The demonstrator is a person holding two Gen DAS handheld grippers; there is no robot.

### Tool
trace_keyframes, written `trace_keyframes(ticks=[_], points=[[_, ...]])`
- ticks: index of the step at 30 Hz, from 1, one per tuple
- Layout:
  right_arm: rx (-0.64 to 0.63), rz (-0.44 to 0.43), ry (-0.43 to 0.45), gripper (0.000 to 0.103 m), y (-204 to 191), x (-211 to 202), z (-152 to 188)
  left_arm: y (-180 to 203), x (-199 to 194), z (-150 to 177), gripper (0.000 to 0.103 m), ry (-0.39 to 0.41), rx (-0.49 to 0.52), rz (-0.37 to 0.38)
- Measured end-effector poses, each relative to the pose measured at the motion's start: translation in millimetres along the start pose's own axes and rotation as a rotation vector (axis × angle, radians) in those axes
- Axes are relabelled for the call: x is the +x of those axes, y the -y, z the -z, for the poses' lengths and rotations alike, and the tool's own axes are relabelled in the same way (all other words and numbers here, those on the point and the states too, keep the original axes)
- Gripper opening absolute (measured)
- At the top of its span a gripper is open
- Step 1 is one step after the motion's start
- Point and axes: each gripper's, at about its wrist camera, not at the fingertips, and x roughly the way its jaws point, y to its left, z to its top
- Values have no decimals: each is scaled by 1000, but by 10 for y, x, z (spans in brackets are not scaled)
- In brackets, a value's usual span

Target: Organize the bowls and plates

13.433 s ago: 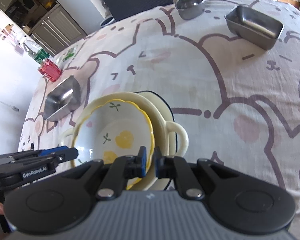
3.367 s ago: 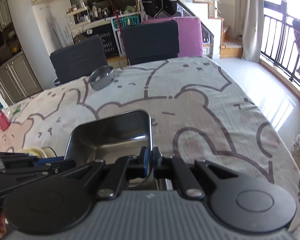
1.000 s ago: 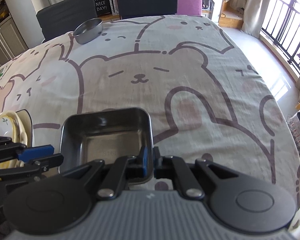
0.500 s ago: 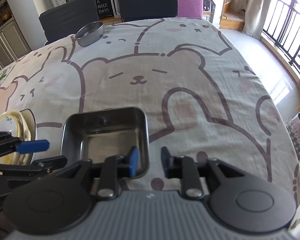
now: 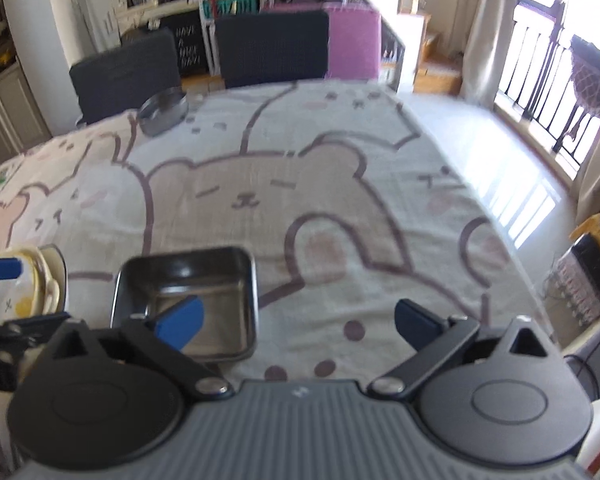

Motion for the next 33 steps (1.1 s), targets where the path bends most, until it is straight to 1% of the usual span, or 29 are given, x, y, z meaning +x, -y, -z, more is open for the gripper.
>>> trace_keyframes(ticks=[2,4,7,10,14,20,24,27,29,31,33], points=[[-6,1,53,102,24,-94,-16,-103,-109,-33,103,36,-22,-7],[-23,-9,87,103,49,-159,-58,-202,-198,-83,103,71,-38,-17],[-55,-13,151,103,94,-212,-172,-345,-263,-193,103,115,-61,-34],[-59,-74,204,103,180,-191,-335,-480,-252,-327,103,147,-79,-47],[-104,-121,248,103,237,-28,-621,-620,-117,-559,103,167,-81,-69],[-194,-207,251,103,243,393,-1194,-854,266,-994,103,192,-79,-120],[-283,-236,239,103,194,787,-1590,-1047,625,-1235,103,205,-147,-132],[-319,-295,215,103,116,1136,-1929,-1171,904,-1359,103,205,-200,-137],[-345,-325,195,102,42,1375,-2164,-1253,1099,-1419,101,194,-234,-137],[-362,-354,164,102,-59,1612,-2363,-1351,1277,-1461,94,178,-284,-129],[-369,-379,130,99,-175,1836,-2516,-1452,1425,-1475,88,167,-349,-115]])
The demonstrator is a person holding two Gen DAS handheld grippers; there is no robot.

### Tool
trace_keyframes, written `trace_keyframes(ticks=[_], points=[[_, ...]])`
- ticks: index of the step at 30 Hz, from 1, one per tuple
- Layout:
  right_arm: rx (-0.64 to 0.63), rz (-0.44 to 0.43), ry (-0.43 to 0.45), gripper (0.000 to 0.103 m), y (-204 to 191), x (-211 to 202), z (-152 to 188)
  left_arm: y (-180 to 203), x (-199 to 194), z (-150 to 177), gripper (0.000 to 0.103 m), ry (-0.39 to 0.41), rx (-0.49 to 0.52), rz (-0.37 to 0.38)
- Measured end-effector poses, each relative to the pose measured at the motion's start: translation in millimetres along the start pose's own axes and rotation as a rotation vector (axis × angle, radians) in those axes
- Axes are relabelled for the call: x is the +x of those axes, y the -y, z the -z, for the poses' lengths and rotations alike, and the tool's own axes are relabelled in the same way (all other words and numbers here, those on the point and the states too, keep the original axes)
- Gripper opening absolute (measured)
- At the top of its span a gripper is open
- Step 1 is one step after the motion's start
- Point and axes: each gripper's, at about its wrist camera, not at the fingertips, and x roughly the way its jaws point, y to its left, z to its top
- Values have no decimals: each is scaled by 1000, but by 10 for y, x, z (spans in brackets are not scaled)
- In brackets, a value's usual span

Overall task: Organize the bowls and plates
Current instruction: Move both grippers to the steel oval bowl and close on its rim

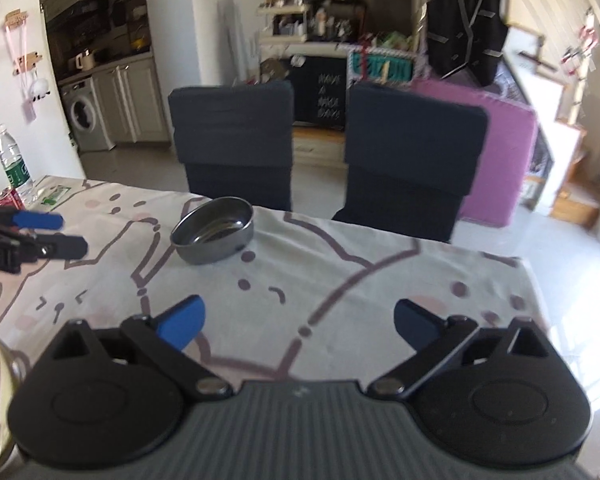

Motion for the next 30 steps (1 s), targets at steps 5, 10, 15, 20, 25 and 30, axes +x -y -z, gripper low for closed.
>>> trace_keyframes(ticks=[5,10,15,20,25,30], points=[[23,-62,-70,83,99,614,-341,-175,347,-105,83,-21,-140,-6],[43,-58,-85,83,70,1016,-652,-263,626,-216,82,-24,-190,-38],[62,-83,-122,82,-168,1373,-751,-310,864,-219,75,-73,-222,-66],[113,-96,-166,75,-345,1645,-756,-402,964,-176,73,-104,-253,-84],[196,-85,-186,64,-437,1882,-760,-472,1055,-190,68,-112,-270,-84],[225,-53,-217,42,-534,2053,-725,-514,1175,-213,53,-112,-265,-69]])
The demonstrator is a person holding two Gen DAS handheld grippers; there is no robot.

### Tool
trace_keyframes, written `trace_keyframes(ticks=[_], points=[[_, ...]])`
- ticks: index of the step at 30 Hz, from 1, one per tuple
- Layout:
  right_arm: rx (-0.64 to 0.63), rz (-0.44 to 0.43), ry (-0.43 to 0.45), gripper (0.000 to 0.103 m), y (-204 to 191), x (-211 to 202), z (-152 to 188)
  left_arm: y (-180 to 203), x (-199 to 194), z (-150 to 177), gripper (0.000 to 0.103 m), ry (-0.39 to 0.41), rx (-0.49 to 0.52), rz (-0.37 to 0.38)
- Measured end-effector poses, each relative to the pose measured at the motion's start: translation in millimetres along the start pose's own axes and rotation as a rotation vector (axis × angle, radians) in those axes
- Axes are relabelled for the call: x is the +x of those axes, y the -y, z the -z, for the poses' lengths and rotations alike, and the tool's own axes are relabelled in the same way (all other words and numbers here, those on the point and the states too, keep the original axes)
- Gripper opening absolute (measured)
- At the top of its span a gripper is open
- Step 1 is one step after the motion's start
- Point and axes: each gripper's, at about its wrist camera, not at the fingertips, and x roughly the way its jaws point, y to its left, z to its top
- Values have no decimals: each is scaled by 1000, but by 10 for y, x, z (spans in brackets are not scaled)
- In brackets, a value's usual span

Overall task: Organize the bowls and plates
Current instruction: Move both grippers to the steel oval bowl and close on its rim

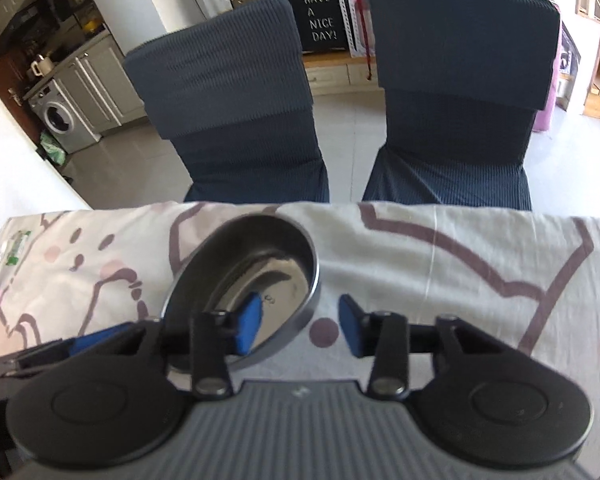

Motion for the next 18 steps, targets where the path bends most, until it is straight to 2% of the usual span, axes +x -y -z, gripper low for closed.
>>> trace_keyframes(ticks=[4,5,8,12,18], points=[[16,23,7,23,-11,-5,42,13,32,-7,38,17,27,31],[23,29,11,19,-7,-24,50,29,36,-10,31,21,39,38],[30,34,17,17,3,-73,68,90,47,-22,10,26,84,57],[5,52,27,15,-54,-143,97,156,-1,6,6,20,137,60],[2,77,33,12,-70,-378,187,239,-168,81,5,-10,171,83]])
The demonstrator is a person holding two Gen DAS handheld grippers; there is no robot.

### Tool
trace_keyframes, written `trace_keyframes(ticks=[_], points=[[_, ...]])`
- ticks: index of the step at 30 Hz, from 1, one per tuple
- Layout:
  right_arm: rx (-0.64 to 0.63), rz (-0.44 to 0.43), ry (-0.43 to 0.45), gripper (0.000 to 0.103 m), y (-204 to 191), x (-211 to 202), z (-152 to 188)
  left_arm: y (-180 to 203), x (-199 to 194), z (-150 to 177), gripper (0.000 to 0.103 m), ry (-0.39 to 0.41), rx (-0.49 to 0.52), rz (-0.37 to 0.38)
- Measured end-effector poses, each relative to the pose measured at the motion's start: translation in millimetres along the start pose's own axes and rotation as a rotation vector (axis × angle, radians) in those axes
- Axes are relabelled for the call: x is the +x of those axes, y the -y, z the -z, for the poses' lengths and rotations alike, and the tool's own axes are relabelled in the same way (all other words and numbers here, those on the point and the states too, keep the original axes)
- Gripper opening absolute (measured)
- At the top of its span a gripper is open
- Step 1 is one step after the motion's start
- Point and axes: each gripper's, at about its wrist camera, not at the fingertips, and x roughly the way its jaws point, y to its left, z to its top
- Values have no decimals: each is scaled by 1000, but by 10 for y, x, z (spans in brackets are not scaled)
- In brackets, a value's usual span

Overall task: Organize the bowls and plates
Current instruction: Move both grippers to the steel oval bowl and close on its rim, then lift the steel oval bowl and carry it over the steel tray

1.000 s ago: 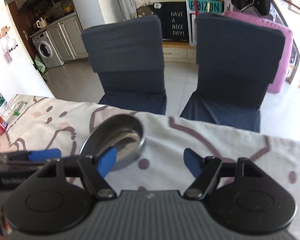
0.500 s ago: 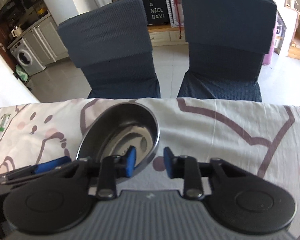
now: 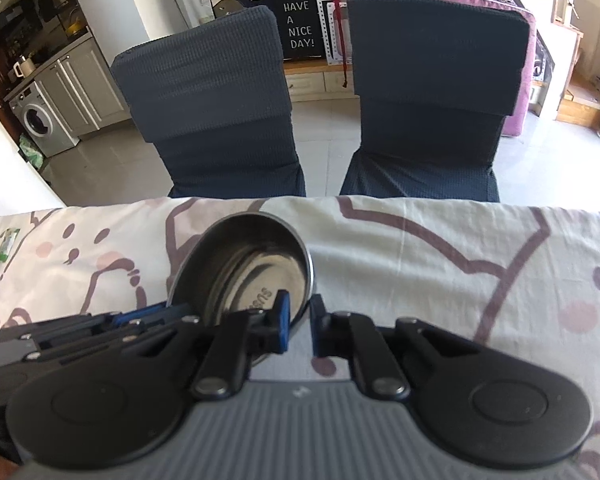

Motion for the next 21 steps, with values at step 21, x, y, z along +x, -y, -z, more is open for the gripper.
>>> trace_keyframes(ticks=[21], points=[[106,6,173,8,-120,-1810,1038,504,-1562,608,2,89,131,92]])
